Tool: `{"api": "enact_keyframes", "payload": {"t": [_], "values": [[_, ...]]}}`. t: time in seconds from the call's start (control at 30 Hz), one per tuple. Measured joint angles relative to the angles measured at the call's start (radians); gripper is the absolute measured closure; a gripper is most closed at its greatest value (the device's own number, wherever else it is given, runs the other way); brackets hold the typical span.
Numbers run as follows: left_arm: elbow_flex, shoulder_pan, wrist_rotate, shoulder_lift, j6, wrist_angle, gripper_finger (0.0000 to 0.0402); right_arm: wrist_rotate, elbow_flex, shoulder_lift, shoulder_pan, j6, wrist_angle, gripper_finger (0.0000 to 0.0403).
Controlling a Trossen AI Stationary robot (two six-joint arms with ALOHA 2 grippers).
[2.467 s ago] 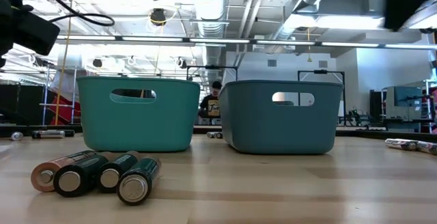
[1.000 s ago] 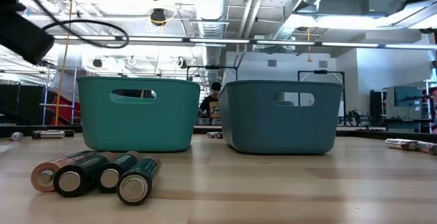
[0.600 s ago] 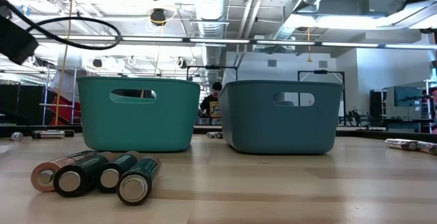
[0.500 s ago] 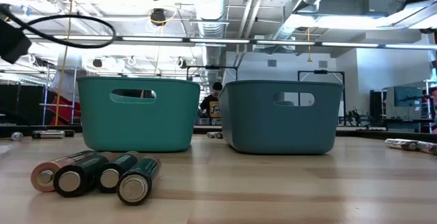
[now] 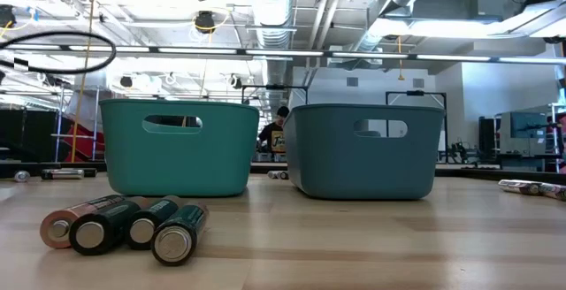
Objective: Sort batteries
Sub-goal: Put the silver battery into the green bin
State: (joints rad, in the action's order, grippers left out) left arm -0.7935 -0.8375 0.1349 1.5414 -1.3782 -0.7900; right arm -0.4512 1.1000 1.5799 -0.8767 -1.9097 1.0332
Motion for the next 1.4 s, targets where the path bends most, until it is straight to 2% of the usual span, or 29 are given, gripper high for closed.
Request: {"api": "enact_keyframes", "payload": {"t": [0.27, 0.5, 0.77, 1.0, 1.1, 1.23, 1.4], "values": [[0.059, 0.001, 0.000, -0.004, -0.050, 0.052, 0.0283, 0.000, 0.000, 0.000, 0.025, 0.035, -0.006, 0.0261], [0.060, 0.001, -0.049, -0.003, -0.033, 0.046, 0.0365, 0.001, 0.000, 0.000, 0.029, 0.074, -0.019, 0.0261], [0.042, 0.006, -0.058, -0.003, -0.117, 0.026, 0.0366, 0.004, 0.000, 0.000, -0.050, 0.044, -0.043, 0.0264], [-0.087, 0.021, -0.146, 0.001, -0.137, -0.083, 0.0366, 0.002, -0.019, 0.000, -0.211, -0.109, -0.053, 0.0277], [-0.168, 0.048, -0.174, 0.001, -0.115, -0.182, 0.0366, 0.001, -0.046, 0.000, -0.267, -0.191, -0.075, 0.0278], [-0.304, 0.113, -0.259, 0.000, -0.041, -0.311, 0.0366, 0.000, -0.068, 0.001, -0.312, -0.247, -0.091, 0.0278], [-0.460, 0.240, -0.337, -0.001, 0.134, -0.431, 0.0366, -0.001, -0.098, 0.001, -0.305, -0.255, -0.144, 0.0278]]}}
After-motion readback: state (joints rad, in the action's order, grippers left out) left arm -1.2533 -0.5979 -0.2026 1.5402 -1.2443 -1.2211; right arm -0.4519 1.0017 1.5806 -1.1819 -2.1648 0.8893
